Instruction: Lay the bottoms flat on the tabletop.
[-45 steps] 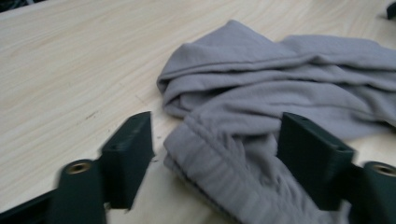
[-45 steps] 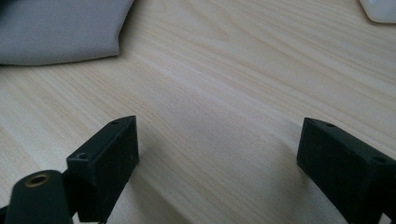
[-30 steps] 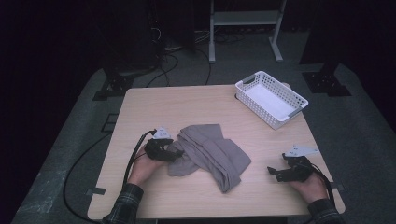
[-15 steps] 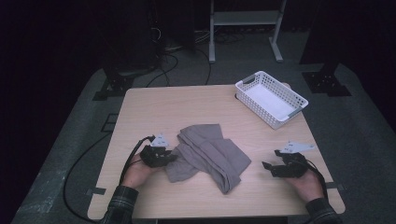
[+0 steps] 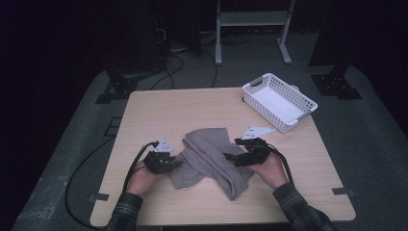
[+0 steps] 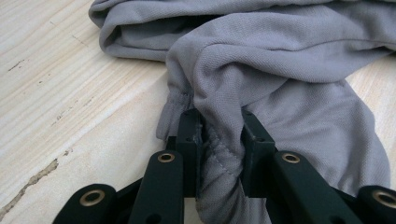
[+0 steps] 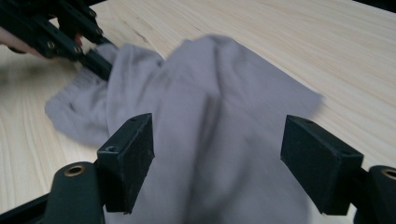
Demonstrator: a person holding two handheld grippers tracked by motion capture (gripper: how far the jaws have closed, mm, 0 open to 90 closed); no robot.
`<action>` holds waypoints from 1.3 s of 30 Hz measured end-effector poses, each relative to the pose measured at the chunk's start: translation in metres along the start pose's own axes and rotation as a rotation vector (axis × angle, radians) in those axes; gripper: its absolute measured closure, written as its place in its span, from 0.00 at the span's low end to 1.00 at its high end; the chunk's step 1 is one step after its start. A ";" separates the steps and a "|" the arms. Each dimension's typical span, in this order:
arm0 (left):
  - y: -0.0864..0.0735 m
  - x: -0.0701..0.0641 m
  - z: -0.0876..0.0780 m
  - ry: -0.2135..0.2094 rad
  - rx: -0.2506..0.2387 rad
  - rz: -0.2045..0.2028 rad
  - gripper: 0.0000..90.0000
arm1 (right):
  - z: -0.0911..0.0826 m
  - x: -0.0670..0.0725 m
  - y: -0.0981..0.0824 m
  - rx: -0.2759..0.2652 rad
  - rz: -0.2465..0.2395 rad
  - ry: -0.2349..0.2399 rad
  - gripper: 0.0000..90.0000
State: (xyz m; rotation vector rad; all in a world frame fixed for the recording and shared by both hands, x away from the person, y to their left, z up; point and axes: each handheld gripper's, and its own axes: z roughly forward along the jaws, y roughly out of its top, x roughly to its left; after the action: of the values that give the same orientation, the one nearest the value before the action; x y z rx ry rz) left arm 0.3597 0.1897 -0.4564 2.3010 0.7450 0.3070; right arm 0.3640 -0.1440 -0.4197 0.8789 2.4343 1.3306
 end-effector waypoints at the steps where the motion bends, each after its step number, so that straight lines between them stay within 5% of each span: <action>1: 0.000 -0.001 0.000 0.000 -0.003 -0.002 0.81 | 0.009 0.002 0.005 0.007 -0.008 0.008 0.27; 11: 0.001 -0.003 0.001 0.013 0.014 0.012 0.81 | 0.067 0.021 0.025 0.069 -0.049 0.051 0.30; 20: 0.002 -0.002 0.001 0.009 0.020 0.015 0.81 | 0.093 0.028 0.031 0.138 -0.101 0.043 0.45; 28: 0.001 -0.002 0.002 0.007 0.021 0.012 0.81 | 0.099 0.026 0.026 0.182 -0.103 0.010 0.74; 39: 0.001 -0.001 0.002 0.004 0.025 0.010 0.81 | 0.079 0.013 0.025 0.146 -0.073 -0.035 0.92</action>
State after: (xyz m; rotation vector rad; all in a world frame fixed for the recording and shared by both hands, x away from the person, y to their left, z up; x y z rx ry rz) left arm 0.3602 0.1873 -0.4568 2.3286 0.7431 0.3089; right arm 0.4001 -0.0719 -0.4427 0.8302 2.5368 1.1149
